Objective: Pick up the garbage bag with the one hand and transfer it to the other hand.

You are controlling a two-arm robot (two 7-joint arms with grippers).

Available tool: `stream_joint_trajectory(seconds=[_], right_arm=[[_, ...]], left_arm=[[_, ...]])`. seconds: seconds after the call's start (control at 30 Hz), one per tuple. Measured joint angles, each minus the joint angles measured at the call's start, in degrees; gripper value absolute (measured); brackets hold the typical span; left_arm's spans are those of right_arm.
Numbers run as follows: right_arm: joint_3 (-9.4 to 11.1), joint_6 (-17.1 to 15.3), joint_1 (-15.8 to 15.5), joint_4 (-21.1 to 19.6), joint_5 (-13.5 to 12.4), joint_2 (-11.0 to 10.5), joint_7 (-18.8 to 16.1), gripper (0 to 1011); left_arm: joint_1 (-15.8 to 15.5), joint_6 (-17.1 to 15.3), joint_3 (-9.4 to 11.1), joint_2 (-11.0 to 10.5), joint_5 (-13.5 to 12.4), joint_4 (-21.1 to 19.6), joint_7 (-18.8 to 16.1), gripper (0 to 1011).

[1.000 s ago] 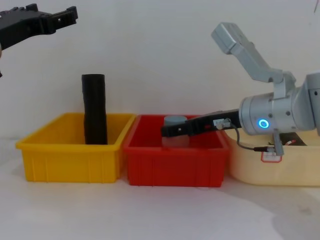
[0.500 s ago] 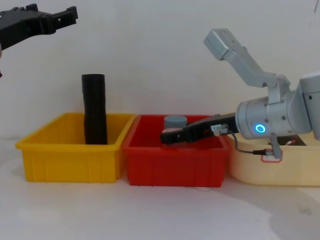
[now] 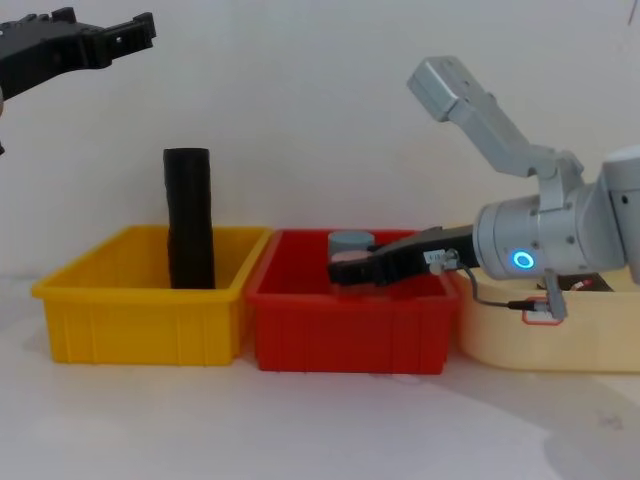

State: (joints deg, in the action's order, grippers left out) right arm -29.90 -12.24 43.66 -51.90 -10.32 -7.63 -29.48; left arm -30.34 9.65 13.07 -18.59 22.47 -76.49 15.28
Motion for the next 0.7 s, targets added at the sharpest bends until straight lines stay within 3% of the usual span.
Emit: stream_joint_trajectory(seconds=[0.2, 0.4, 0.7], right_arm=[[0.58, 0.35, -1.13, -2.8, -0.63, -0.71, 0.1, 663], [1.99, 0.67, -2.9, -8.38, -2.1, -1.91, 0.44, 663], [5.8, 1.2, -5.32, -17.71, -5.05, -3.55, 2.01, 663]], left_arm=[[0.0, 0.0, 0.0, 0.0, 0.0, 0.0, 0.0, 1002], [0.0, 0.0, 0.0, 0.0, 0.0, 0.0, 0.01, 1002], [0.0, 0.0, 0.0, 0.0, 0.0, 0.0, 0.0, 1002]])
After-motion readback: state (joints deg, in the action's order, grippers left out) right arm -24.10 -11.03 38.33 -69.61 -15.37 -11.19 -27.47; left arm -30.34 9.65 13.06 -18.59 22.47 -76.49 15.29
